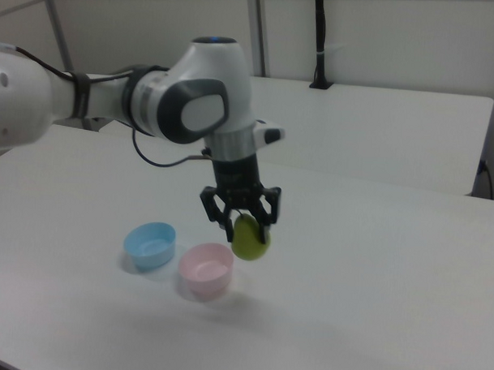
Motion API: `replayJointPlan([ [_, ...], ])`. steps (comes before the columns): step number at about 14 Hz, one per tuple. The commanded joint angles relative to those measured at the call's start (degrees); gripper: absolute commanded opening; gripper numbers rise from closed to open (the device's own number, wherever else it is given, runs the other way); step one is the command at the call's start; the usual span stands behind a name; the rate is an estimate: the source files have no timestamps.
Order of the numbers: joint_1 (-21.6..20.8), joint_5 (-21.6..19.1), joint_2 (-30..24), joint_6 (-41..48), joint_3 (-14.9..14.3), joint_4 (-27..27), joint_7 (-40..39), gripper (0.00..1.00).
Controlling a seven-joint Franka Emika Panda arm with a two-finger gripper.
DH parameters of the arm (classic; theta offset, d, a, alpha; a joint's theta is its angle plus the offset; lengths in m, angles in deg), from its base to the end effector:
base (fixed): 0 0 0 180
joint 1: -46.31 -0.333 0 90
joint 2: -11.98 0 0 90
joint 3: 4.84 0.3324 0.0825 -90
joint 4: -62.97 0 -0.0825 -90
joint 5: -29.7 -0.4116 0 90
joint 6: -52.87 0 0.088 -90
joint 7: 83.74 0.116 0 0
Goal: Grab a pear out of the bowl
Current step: 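Carry the held pear away from the bowls and hold it low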
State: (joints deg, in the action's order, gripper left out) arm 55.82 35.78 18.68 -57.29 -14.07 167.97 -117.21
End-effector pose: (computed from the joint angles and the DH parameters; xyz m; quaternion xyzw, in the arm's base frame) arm 0.5840 -0.2037 0.4611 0.9873 0.1471 -0.0374 0.0472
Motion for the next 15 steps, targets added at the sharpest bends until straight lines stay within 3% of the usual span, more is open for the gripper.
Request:
replayJointPlan([
  [1,2.5,-0.3,5.7,-4.3,0.1,-2.9,-1.8,0.39],
  [6,5.4,-0.4,12.2,-10.6,0.0,-2.9,-1.5,0.4],
  [9,5.4,-0.3,14.4,-12.6,0.0,-2.6,-1.1,0.48],
  [11,5.4,-0.3,15.0,-12.7,0.0,-2.7,-0.9,0.67],
  [13,5.4,-0.3,14.5,-12.2,-0.1,-2.9,-0.9,0.92],
  [14,5.3,-0.3,13.8,-11.8,0.0,-3.0,-0.5,1.0],
  [15,5.2,-0.3,12.3,-11.7,0.0,-3.0,0.2,1.0],
])
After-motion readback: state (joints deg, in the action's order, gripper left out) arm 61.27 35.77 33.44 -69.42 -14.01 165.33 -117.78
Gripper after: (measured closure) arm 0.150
